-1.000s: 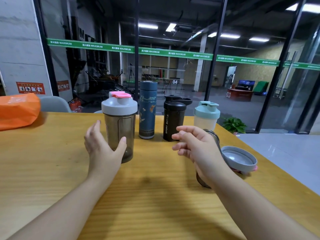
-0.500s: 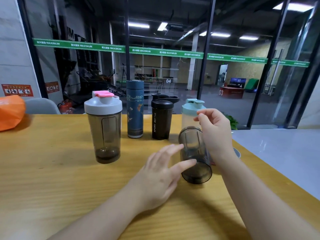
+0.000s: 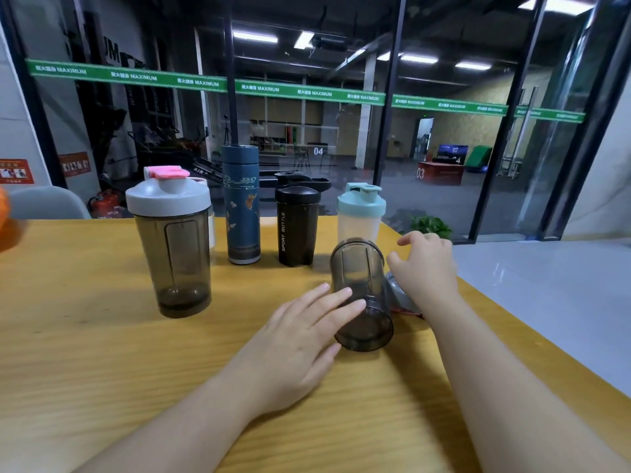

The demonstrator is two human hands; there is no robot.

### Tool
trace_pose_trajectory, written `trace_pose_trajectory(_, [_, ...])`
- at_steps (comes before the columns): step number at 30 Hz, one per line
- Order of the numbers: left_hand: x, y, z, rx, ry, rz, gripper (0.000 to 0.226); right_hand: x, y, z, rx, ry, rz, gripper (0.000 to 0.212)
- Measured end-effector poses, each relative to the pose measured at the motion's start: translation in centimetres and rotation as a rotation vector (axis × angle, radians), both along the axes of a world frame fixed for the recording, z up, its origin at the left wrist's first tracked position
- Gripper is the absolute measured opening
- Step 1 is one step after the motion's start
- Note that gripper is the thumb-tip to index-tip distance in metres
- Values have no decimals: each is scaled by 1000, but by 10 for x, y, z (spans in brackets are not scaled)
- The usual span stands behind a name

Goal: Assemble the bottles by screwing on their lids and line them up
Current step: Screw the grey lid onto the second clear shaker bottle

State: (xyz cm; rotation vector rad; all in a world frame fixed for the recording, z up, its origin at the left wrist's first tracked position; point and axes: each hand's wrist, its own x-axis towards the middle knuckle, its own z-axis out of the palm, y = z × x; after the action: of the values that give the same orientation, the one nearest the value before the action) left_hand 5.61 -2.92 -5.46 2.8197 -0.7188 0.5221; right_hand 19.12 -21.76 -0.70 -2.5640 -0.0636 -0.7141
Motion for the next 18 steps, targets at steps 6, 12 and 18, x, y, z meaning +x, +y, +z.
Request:
trace_pose_trajectory(6, [2,2,-3,-15,-58,11,59,3,-3,-3,-41,245,-113,51])
trace_pose_trajectory(12, [-1,-3,-1,-29,-50,86,63,6,-8,-4,74,425,-136,54])
trace_pose_trajectory(18, [-2,-1,-4,-163,-75,127,67,11,-13,-7,77,379,-85,27])
